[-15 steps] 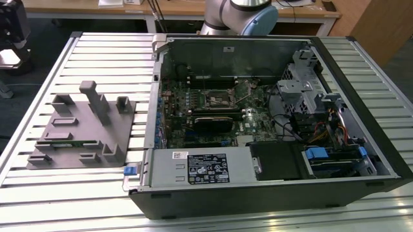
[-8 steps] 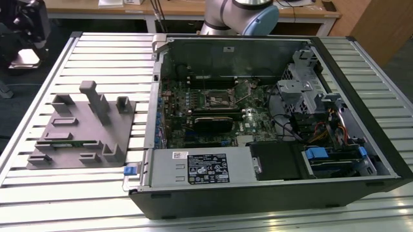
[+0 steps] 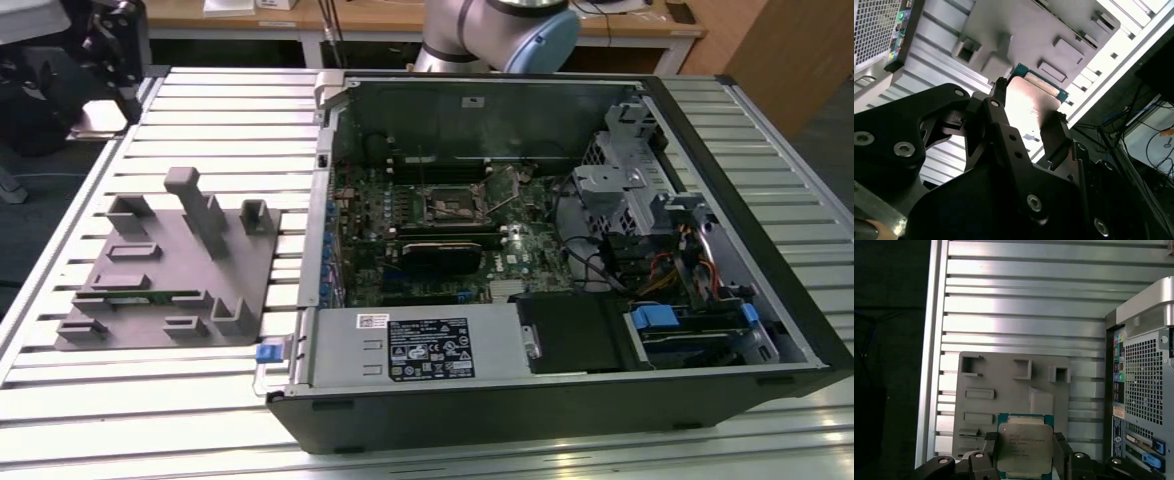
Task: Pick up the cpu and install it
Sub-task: 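Pick up the cpu and move it towards the insertion slot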
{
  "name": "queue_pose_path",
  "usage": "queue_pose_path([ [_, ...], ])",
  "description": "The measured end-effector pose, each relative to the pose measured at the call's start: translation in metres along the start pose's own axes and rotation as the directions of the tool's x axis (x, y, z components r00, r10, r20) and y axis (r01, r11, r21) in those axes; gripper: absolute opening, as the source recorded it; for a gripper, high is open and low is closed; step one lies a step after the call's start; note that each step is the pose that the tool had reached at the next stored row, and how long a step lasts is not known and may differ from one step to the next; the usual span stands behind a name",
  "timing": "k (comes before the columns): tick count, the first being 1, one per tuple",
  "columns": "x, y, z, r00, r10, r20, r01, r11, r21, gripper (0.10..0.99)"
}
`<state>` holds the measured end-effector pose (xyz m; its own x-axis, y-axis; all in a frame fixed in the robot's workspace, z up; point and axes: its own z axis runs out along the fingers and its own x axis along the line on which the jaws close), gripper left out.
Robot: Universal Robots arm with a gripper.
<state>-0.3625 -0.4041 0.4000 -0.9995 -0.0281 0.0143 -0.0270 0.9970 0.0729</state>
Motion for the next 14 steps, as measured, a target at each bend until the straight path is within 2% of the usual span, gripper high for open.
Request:
queue_pose_path([
  [14,-0.0637,-0.0017,-0.0011,1.0,0.0,-0.0006,0.0,1.0,-0.006,0.529],
])
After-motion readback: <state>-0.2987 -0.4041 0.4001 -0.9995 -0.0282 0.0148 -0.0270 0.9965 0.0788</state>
